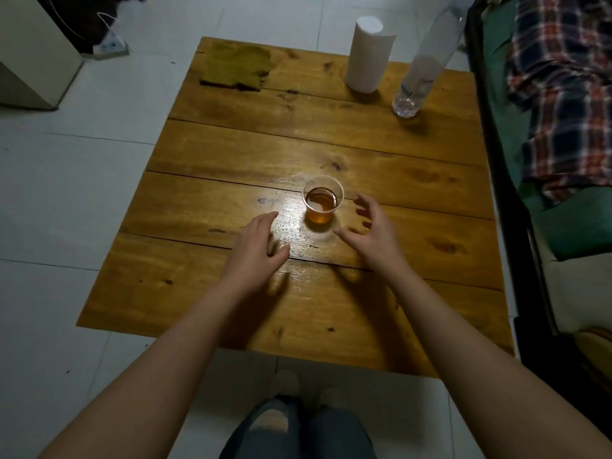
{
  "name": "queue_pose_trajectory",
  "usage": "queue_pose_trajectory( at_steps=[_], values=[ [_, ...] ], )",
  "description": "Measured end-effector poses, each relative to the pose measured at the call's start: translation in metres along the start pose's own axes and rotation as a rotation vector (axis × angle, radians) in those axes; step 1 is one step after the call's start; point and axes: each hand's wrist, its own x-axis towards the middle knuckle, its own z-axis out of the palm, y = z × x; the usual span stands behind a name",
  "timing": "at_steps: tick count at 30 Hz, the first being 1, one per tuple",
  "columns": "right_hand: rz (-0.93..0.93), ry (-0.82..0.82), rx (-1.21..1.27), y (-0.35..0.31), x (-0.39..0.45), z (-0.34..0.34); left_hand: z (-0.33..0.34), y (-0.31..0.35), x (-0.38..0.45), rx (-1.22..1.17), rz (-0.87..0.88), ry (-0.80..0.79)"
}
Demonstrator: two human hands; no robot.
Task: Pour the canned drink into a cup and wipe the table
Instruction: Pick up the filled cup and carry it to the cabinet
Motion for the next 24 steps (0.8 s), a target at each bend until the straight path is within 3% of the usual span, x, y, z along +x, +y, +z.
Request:
queue_pose_trajectory(
  at_steps=[14,24],
  values=[
    [-0.05,0.016,0.104,0.007,0.048,0.04,0.028,-0.025,0.013,0.196,0.003,-0.059],
    [-0.095,0.088,0.12,-0.011,0.042,0.03,0.018,-0.014,0.011,0.261,-0.004,-0.132]
  ],
)
